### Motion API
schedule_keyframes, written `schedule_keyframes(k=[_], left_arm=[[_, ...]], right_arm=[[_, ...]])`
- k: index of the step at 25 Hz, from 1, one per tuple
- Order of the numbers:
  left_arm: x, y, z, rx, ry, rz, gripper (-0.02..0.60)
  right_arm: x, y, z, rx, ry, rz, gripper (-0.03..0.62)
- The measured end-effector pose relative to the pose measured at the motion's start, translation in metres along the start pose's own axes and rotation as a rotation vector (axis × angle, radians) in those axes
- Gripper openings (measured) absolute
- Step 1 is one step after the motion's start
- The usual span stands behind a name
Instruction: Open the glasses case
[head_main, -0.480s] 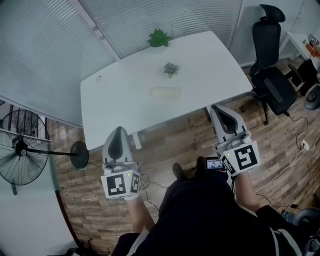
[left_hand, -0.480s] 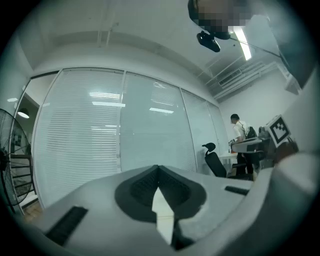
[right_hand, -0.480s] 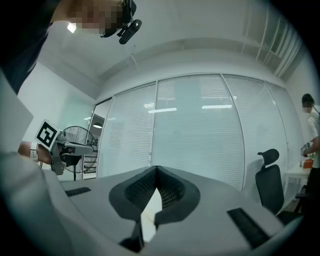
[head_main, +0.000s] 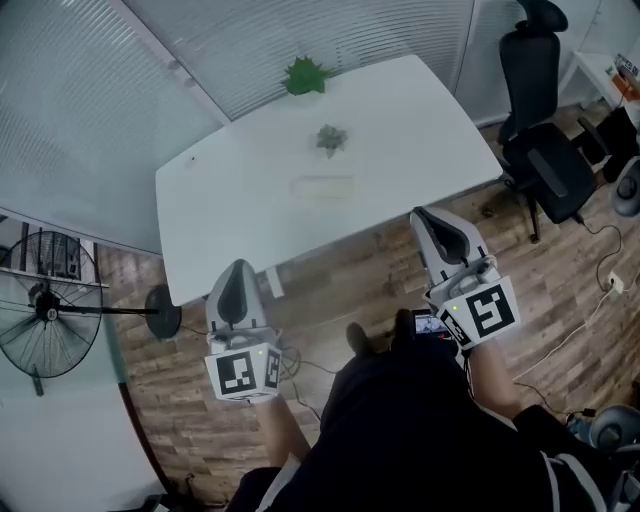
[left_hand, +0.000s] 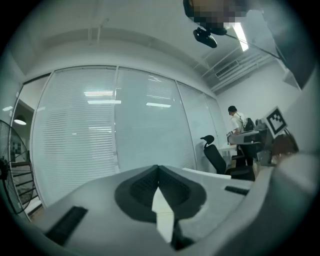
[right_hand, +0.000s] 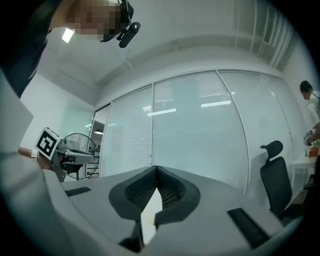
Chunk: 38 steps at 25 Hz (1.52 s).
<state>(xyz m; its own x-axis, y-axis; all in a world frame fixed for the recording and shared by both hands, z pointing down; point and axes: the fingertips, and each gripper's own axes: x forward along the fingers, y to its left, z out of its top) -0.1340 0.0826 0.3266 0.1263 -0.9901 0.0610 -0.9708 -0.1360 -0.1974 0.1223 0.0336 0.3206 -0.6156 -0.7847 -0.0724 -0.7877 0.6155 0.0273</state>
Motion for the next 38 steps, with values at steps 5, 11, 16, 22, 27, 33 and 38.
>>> schedule_keyframes(k=[5,11,16,22,27,33,38], left_arm=[[0.014,-0.009,0.008,-0.001,-0.008,0.032,-0.002],[0.02,-0.016,0.012,0.012,-0.007,0.106,-0.002],[0.029,-0.006,0.001,-0.028,-0.008,0.112,-0.002],[0.088,0.033,-0.022,-0.049,-0.024,0.072,-0.002],[0.133,0.081,-0.032,-0.133,-0.052,0.017,-0.002],[0.169,0.096,-0.031,-0.187,-0.072,-0.064,-0.002],[0.176,0.092,-0.034,-0.174,-0.053,-0.095,-0.002]], right_arm=[[0.0,-0.022,-0.008,-0.017,0.009,-0.002,0.014],[0.002,-0.054,-0.023,0.03,0.018,0.002,0.014],[0.02,-0.065,-0.038,0.06,0.038,-0.012,0.014],[0.076,-0.067,-0.038,0.031,0.03,-0.063,0.014],[0.132,-0.065,-0.022,-0.01,0.039,-0.113,0.014],[0.18,-0.062,-0.024,-0.025,0.057,-0.139,0.014],[0.199,-0.055,-0.059,-0.001,0.119,-0.115,0.014]])
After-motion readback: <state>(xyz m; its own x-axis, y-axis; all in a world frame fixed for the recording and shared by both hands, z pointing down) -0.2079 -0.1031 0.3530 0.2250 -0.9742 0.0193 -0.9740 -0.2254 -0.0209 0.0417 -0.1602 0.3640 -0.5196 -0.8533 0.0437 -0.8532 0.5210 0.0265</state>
